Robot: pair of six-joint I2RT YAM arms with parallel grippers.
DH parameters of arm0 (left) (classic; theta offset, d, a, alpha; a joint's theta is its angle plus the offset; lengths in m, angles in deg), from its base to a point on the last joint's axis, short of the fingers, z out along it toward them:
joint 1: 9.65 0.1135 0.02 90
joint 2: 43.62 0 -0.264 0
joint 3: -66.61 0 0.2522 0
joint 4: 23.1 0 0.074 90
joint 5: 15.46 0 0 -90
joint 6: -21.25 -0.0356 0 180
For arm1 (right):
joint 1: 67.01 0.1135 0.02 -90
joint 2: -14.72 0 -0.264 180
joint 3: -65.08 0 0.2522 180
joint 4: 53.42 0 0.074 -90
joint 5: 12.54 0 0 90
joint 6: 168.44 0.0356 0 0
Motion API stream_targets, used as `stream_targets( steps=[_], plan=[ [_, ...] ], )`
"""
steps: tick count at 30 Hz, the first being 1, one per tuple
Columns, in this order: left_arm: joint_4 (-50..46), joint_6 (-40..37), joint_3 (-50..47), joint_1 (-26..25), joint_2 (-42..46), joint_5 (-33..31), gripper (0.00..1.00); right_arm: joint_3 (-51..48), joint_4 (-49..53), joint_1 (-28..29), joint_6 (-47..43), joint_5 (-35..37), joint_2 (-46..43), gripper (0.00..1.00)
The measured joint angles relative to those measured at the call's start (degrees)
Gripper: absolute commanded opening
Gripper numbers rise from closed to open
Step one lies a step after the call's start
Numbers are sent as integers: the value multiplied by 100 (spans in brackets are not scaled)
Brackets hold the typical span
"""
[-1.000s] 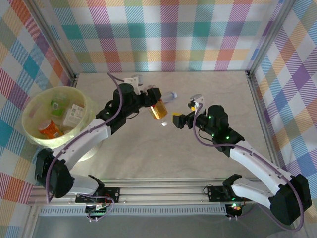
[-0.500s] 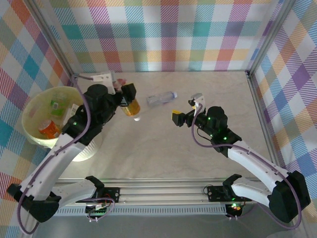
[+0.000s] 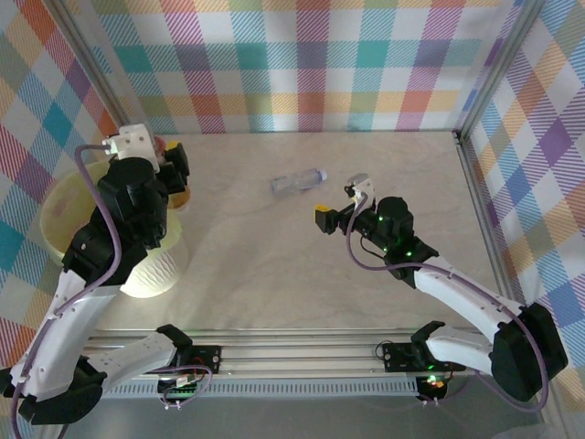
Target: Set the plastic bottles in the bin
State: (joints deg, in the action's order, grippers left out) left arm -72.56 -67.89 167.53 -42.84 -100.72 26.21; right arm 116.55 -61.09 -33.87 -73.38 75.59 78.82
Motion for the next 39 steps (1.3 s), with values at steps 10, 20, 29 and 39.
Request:
stream_targets(
  steps=[10, 20, 29, 39],
  plan=[
    [-179, -520, 273, 1178, -214, -1029, 56, 76, 4, 0, -4, 66, 111, 100],
    [-1414, -4, 527, 3025, -466, -243, 60, 107, 4, 0, -107, 59, 111, 100],
    [-2741, 614, 1178, 3816, -1569, 918, 99, 146, 164, 0, -131, 120, 186, 100],
    [-3182, 905, 2070, 3934, -1998, 1867, 100, 188, 337, 0, -129, 289, 186, 100]
  ],
)
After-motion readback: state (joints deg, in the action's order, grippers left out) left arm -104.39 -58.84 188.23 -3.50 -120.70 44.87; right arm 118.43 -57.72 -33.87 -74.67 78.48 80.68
